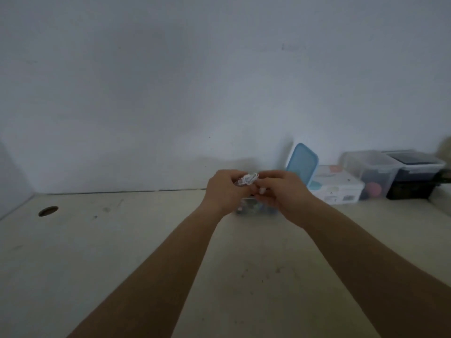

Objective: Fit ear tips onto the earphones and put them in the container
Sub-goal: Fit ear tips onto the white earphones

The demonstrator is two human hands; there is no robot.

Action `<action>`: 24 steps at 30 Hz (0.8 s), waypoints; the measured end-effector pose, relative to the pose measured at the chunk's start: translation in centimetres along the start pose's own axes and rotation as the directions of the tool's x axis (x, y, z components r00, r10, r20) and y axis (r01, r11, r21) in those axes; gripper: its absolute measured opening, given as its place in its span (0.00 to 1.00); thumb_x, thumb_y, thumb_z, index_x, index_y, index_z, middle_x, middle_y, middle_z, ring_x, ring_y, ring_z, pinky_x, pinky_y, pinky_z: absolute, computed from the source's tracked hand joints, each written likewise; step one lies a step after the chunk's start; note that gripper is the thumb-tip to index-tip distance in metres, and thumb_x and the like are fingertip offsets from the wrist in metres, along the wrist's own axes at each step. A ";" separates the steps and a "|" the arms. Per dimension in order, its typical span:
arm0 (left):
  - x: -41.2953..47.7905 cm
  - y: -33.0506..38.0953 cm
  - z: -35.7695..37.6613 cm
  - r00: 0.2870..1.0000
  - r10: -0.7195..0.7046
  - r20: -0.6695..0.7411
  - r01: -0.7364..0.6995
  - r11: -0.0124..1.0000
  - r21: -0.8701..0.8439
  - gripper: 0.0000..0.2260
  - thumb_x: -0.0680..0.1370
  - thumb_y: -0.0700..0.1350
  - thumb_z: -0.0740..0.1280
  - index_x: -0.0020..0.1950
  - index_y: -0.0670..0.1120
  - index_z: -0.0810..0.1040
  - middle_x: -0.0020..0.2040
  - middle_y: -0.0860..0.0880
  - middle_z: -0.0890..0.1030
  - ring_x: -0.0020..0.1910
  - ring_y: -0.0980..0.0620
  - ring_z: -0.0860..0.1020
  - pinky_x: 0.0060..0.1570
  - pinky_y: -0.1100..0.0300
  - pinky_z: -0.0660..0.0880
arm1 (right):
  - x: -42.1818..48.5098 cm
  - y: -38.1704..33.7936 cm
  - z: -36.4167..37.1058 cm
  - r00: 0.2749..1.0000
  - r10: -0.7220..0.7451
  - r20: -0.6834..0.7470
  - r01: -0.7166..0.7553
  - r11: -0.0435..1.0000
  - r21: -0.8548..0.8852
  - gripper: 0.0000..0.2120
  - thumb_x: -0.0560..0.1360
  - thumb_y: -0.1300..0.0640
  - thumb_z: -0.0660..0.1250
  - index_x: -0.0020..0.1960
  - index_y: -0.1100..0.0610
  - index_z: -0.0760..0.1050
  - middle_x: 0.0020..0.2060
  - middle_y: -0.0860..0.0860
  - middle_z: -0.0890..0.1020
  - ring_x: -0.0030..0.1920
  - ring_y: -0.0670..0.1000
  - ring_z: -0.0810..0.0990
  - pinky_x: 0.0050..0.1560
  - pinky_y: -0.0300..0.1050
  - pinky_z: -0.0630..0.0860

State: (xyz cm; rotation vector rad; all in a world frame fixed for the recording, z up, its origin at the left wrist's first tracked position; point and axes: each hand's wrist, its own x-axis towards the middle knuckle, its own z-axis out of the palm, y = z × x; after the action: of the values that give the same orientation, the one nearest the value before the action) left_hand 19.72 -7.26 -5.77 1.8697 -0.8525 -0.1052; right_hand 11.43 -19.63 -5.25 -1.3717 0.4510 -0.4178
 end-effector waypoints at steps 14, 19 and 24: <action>5.8 -5.8 0.2 1.000 0.003 -0.014 0.004 0.884 0.467 0.11 0.80 0.48 0.67 0.61 0.50 0.81 0.60 0.51 0.82 0.52 0.53 0.78 0.53 0.61 0.73 | 7.2 0.6 -0.1 0.941 -0.172 0.292 0.336 0.370 -0.866 0.17 0.77 0.60 0.63 0.64 0.50 0.78 0.61 0.49 0.81 0.59 0.50 0.79 0.60 0.46 0.76; 5.6 -6.2 0.5 0.996 0.052 0.067 -0.082 0.781 0.619 0.11 0.81 0.48 0.61 0.52 0.50 0.83 0.49 0.48 0.84 0.51 0.45 0.79 0.48 0.51 0.77 | 6.9 0.5 0.3 0.946 -0.136 0.293 0.292 -0.024 -0.956 0.15 0.77 0.55 0.57 0.55 0.50 0.82 0.50 0.53 0.83 0.50 0.55 0.80 0.52 0.49 0.77; 6.4 -5.4 0.8 0.978 -0.098 0.185 -0.083 0.630 0.772 0.15 0.82 0.51 0.53 0.50 0.52 0.80 0.49 0.48 0.80 0.57 0.44 0.69 0.46 0.53 0.67 | 7.3 0.6 -0.4 0.959 -0.001 0.284 0.284 0.064 -0.957 0.14 0.79 0.51 0.56 0.52 0.52 0.80 0.46 0.53 0.83 0.46 0.54 0.79 0.51 0.50 0.78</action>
State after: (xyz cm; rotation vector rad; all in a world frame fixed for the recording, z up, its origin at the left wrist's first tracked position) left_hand 26.90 -10.57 -8.74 2.7252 -1.1536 0.0871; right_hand 17.43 -23.75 -6.31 -2.8960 0.4082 -0.0162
